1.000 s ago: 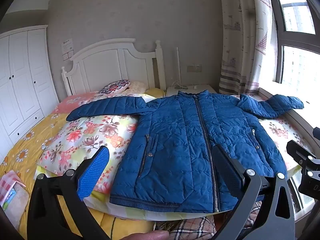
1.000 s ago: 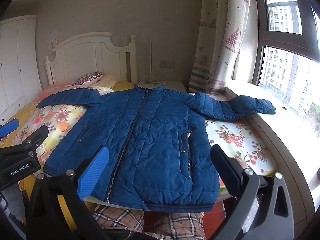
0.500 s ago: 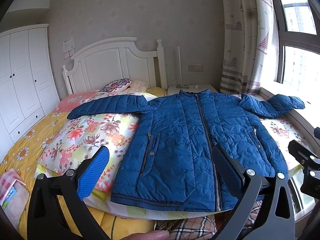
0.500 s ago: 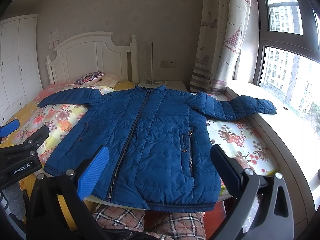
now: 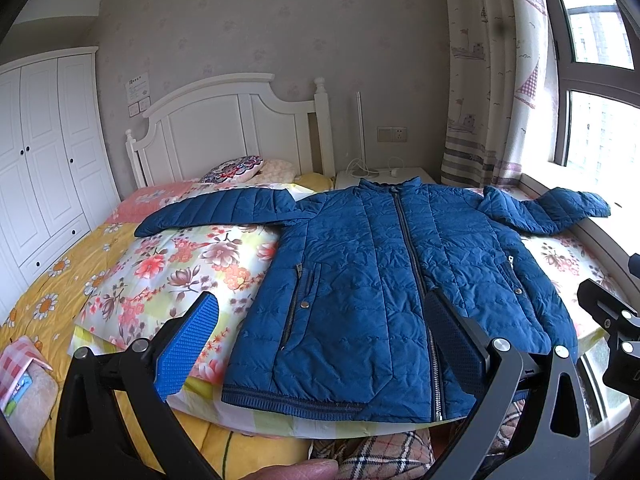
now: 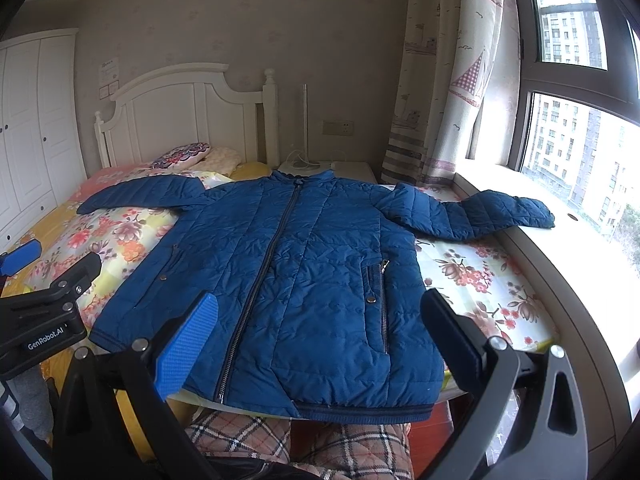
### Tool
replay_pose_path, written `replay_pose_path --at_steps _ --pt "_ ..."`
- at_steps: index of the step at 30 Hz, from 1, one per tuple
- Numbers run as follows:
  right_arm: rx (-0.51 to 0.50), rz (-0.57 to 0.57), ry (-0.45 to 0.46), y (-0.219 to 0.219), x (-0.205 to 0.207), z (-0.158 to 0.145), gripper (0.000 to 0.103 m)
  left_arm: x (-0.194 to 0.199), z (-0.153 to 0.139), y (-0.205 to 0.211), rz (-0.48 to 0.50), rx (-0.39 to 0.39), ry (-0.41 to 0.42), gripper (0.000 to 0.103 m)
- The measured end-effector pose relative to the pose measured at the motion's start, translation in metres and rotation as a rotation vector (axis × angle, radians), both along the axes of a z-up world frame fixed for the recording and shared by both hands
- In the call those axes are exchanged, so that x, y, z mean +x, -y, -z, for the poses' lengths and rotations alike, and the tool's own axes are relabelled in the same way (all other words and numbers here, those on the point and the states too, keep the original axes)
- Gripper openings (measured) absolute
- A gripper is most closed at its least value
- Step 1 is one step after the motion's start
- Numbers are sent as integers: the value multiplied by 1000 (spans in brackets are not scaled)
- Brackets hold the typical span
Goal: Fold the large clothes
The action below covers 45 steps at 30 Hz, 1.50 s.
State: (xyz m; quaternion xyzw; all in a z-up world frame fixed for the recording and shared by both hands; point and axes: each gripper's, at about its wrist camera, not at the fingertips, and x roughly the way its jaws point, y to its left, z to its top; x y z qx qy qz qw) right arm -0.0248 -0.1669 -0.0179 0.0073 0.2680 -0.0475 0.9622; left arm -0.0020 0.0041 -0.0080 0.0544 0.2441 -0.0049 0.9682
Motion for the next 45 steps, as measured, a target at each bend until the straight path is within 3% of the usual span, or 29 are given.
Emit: replay_pose_path --at_steps 34,43,45 --pt "2 -14 -9 -9 0 4 101 0 8 4 9 6 -10 98" --pt "19 -25 -40 1 13 13 101 18 24 10 20 11 -55 98" --pt "23 -48 -39 9 25 22 101 35 34 14 60 -23 -69 98"
